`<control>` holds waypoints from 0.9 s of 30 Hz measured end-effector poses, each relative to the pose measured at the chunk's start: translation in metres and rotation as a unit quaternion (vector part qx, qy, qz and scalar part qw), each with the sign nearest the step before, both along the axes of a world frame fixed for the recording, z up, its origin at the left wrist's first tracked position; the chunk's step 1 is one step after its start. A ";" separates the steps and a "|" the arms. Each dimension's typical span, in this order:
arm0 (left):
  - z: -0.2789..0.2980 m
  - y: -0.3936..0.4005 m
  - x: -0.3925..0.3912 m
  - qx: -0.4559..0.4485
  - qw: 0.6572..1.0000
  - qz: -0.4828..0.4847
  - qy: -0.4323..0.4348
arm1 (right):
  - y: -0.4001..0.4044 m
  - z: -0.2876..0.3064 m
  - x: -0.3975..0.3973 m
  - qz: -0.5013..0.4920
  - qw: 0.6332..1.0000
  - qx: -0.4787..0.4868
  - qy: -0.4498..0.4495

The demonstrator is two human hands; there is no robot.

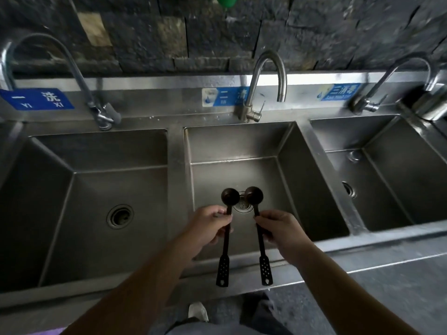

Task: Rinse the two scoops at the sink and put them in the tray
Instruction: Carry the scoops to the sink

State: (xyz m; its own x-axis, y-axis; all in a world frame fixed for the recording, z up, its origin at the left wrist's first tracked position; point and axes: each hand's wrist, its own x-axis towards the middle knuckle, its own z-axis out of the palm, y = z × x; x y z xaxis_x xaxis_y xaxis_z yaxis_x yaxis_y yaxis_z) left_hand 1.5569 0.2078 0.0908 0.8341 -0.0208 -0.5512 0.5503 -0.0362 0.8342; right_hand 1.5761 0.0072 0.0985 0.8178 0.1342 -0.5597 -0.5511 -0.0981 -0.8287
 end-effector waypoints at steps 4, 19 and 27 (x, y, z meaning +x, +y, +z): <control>-0.019 -0.015 0.036 0.003 1.000 -0.001 0.014 | -0.016 -0.018 0.046 0.010 0.999 -0.012 0.030; -0.152 -0.083 0.161 -0.016 0.984 0.130 0.121 | -0.061 -0.187 0.205 0.064 0.985 -0.133 0.092; -0.267 -0.094 0.170 0.026 0.982 0.122 0.140 | -0.053 -0.276 0.207 0.049 0.982 -0.150 0.104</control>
